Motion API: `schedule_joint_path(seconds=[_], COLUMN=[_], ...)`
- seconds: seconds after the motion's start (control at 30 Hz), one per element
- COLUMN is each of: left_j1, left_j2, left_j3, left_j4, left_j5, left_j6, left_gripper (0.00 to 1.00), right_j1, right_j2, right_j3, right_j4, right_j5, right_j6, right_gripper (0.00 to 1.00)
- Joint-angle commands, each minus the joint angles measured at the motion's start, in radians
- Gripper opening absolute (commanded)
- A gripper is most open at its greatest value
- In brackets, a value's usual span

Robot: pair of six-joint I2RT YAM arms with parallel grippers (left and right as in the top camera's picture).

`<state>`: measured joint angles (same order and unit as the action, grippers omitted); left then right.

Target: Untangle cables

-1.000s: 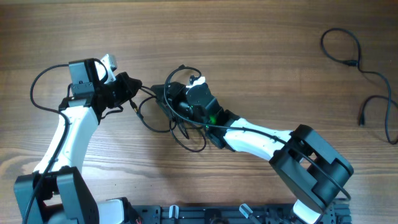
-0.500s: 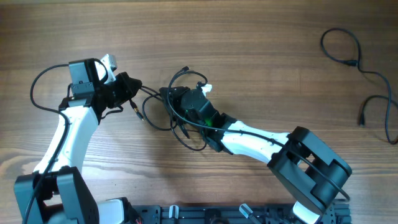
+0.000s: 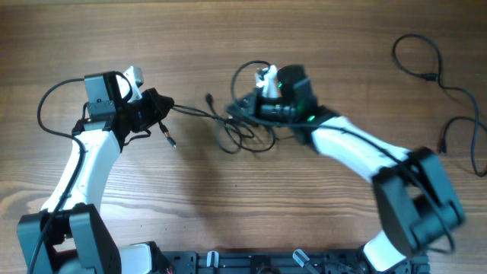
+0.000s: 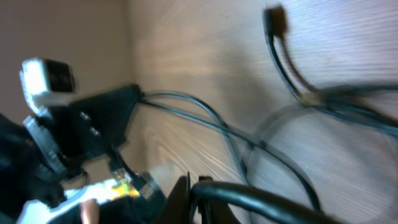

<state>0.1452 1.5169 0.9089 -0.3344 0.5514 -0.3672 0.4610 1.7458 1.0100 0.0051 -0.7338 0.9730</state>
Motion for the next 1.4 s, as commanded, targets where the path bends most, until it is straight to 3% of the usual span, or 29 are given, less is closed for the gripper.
schedule_joint_path(seconds=[0.0,0.1,0.23,0.3,0.4,0.47,0.5,0.57,0.63,0.73,0.87,0.93,1.07,1.17,1.23,1.37], left_j1=[0.003,0.003,0.003,0.003,0.003,0.003,0.003,0.003,0.003,0.003,0.003,0.003,0.004,0.004,0.004,0.003], left_j2=[0.003,0.003,0.003,0.003,0.003,0.003,0.003,0.003,0.003,0.003,0.003,0.003,0.003,0.003,0.003,0.003], left_j3=[-0.002,-0.002,-0.002,-0.002,-0.002,-0.002,-0.002,-0.002,-0.002,-0.002,-0.002,-0.002,-0.002,-0.002,-0.002,-0.002], left_j4=[0.003,0.002,0.002,0.002,-0.011,-0.027,-0.030,-0.034,-0.035,-0.036,-0.052,-0.085,-0.108,-0.108,-0.107,-0.103], left_j5=[0.005,0.005,0.005,0.005,-0.065,-0.159,-0.172,-0.186,-0.186,-0.187,-0.243,-0.354,-0.416,-0.416,-0.415,-0.415], left_j6=[0.021,0.021,0.020,0.021,0.001,-0.069,-0.077,-0.092,-0.093,-0.093,-0.120,-0.200,-0.251,-0.251,-0.251,-0.251], left_gripper=[0.04,0.04,0.04,0.04,0.04,0.04,0.04,0.04,0.04,0.04,0.04,0.04,0.04,0.04,0.04,0.04], right_j1=[-0.055,-0.087,-0.112,-0.113,-0.151,-0.211,-0.232,-0.282,-0.294,-0.304,-0.399,-0.479,-0.563,-0.596,-0.593,-0.593], right_j2=[-0.118,-0.185,-0.266,-0.316,-0.411,-0.483,-0.501,-0.540,-0.550,-0.551,-0.551,-0.548,-0.541,-0.530,-0.504,-0.397], right_j3=[0.041,0.041,0.041,0.042,0.079,0.125,0.136,0.142,0.142,0.142,0.142,0.142,0.142,0.142,0.142,0.142], right_j4=[-0.201,-0.256,-0.270,-0.208,-0.200,-0.161,-0.118,0.150,0.375,0.579,0.585,0.585,0.311,-0.151,-0.333,-0.520], right_j5=[0.142,0.301,0.267,0.092,-0.090,-0.336,-0.436,-0.734,-0.814,-0.792,-0.415,-0.302,-0.325,-0.098,0.043,0.027], right_j6=[-0.267,-0.258,-0.227,-0.426,-0.506,-0.580,-0.579,-0.473,-0.315,-0.265,-0.021,-0.002,-0.379,-0.700,-0.803,-0.870], right_gripper=[0.05,0.04,0.04,0.04,0.04,0.04,0.04,0.04,0.04,0.04,0.04,0.04,0.04,0.04,0.04,0.04])
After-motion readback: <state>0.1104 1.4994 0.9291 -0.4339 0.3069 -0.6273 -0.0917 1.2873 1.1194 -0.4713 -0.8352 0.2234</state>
